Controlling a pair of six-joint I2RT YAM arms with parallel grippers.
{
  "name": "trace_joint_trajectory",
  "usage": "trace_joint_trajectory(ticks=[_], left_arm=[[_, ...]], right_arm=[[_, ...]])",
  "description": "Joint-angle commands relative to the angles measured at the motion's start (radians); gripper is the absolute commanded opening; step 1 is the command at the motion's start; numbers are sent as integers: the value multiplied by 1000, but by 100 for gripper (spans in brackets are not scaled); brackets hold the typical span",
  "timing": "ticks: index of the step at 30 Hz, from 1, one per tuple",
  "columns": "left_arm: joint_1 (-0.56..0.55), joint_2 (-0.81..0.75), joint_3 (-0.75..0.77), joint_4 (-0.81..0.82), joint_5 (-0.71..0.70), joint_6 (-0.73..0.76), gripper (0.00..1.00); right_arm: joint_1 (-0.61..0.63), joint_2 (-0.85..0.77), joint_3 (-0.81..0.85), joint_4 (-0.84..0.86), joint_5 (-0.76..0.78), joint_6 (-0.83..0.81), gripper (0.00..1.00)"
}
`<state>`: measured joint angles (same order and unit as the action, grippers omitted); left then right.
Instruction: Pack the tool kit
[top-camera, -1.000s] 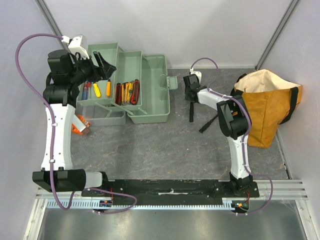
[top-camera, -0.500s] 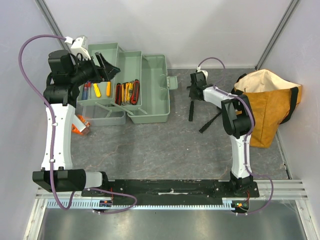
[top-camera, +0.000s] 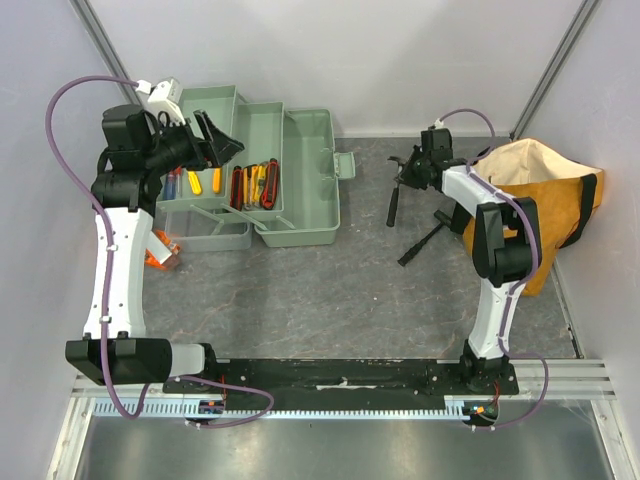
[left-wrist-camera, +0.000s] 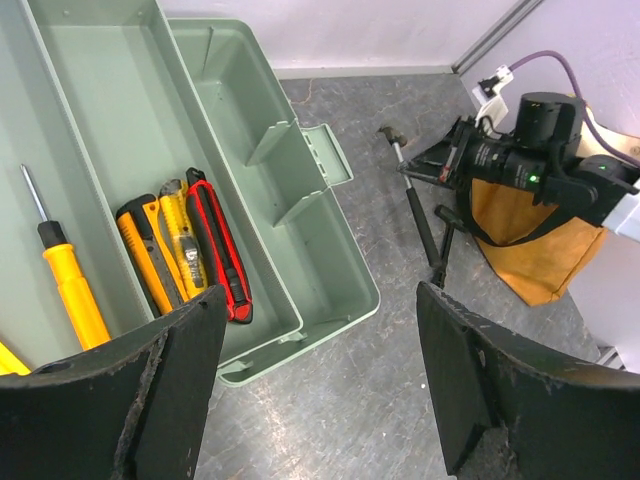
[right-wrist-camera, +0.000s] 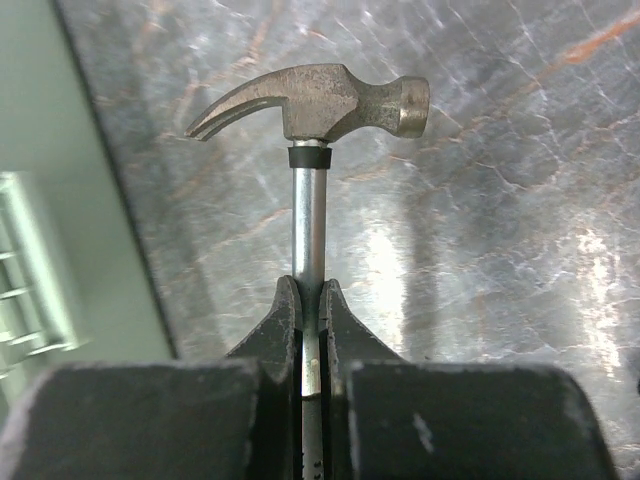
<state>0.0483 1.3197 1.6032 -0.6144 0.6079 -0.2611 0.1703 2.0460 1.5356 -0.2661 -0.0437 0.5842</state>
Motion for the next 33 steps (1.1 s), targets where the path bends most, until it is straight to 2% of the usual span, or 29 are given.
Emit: trace_joint_trajectory(ticks=[1, 8, 13, 18, 23, 33], left_arm=[[-1, -42, -6, 36, 24, -23, 82], [-1, -60, -11, 27, 15, -13, 82], [-2, -70, -19, 25, 10, -13, 82], [-2, -79, -20, 25, 10, -13, 82], [-2, -73, -16, 24, 15, -13, 82], [-2, -66, -9, 19, 29, -23, 82]], right_arm=[[-20, -109, 11, 111, -162, 100, 0], [0, -188, 32, 229, -268, 169, 0], [131, -195, 104, 248, -251, 129, 0], [283, -138, 162, 258, -185, 97, 0], [369, -55, 169, 401, -130, 132, 0], [396, 80, 185, 530, -84, 177, 0]])
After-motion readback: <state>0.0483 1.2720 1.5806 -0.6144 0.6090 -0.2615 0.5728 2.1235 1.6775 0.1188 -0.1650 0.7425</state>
